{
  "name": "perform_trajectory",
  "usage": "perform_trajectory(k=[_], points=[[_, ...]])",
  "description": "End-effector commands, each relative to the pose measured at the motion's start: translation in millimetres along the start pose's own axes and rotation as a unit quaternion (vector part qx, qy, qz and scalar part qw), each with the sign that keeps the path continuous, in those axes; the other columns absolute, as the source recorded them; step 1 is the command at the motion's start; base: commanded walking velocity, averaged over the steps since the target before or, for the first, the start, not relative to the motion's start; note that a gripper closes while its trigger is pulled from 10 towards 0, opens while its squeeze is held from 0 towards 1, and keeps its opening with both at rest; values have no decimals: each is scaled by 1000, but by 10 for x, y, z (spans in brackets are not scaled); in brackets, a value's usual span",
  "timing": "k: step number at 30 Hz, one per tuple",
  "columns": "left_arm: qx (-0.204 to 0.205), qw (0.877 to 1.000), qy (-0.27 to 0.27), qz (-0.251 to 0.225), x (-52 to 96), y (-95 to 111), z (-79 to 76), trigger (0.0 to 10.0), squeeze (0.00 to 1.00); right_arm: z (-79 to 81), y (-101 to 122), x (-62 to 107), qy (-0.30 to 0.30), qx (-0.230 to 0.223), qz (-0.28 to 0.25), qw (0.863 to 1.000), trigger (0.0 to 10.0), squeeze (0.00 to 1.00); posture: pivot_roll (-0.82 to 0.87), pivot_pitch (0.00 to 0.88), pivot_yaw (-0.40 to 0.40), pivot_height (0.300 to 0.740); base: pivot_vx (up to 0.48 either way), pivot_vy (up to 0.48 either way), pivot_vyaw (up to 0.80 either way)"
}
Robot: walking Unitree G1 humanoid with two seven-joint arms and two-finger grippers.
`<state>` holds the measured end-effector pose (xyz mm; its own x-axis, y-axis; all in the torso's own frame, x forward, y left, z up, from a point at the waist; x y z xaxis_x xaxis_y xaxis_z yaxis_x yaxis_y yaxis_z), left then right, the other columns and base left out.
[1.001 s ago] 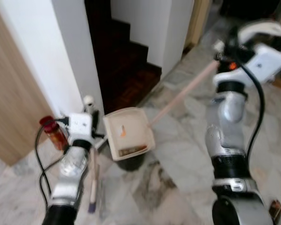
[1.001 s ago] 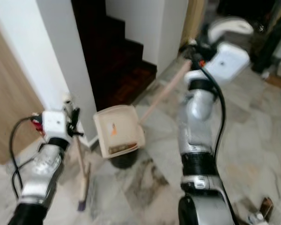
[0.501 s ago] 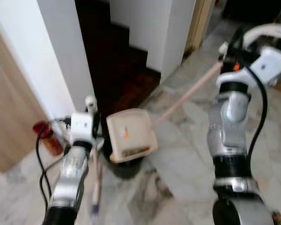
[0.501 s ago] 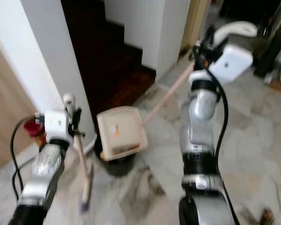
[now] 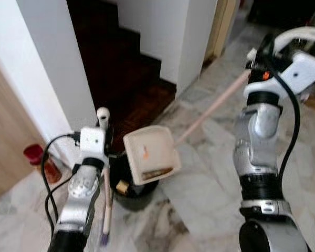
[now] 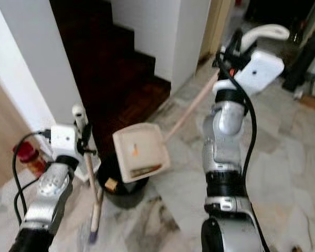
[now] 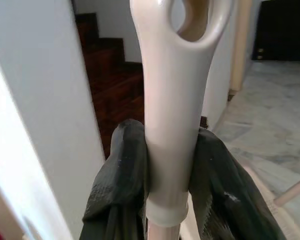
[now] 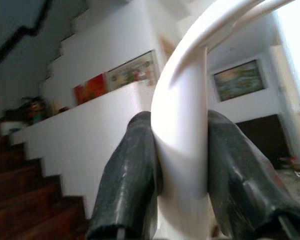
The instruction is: Sweep floor
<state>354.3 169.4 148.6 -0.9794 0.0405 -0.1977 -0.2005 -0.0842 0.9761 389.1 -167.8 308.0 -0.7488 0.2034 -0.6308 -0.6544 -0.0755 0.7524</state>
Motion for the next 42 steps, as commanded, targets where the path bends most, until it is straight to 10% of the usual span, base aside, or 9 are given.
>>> perform_trajectory(k=[1,42], points=[[0,999,-10,-35,-46,181,-66,10000,0,10,234,-80,-7,-25,-45,999,10000,0,116,5,-38,740,326,0,0],[-7,999,-30,-29,2,136,-157,10000,0,837,685,125,137,1,-177,975,10000,0,118,2,-52,740,24,0,0]])
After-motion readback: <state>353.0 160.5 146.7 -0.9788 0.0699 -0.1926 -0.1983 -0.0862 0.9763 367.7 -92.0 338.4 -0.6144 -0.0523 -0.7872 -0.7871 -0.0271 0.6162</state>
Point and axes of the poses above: a point about 5 cm out from each wrist's last joint towards the gripper, its own x axis pointing back from the gripper into the wrist, its own y axis along the axis of the wrist's last joint, z = x × y, the point moved 5 cm from there along -x, pointing out of the wrist towards the gripper, and after that the axes turned 3 degrees about x, right-handed, at the moved point
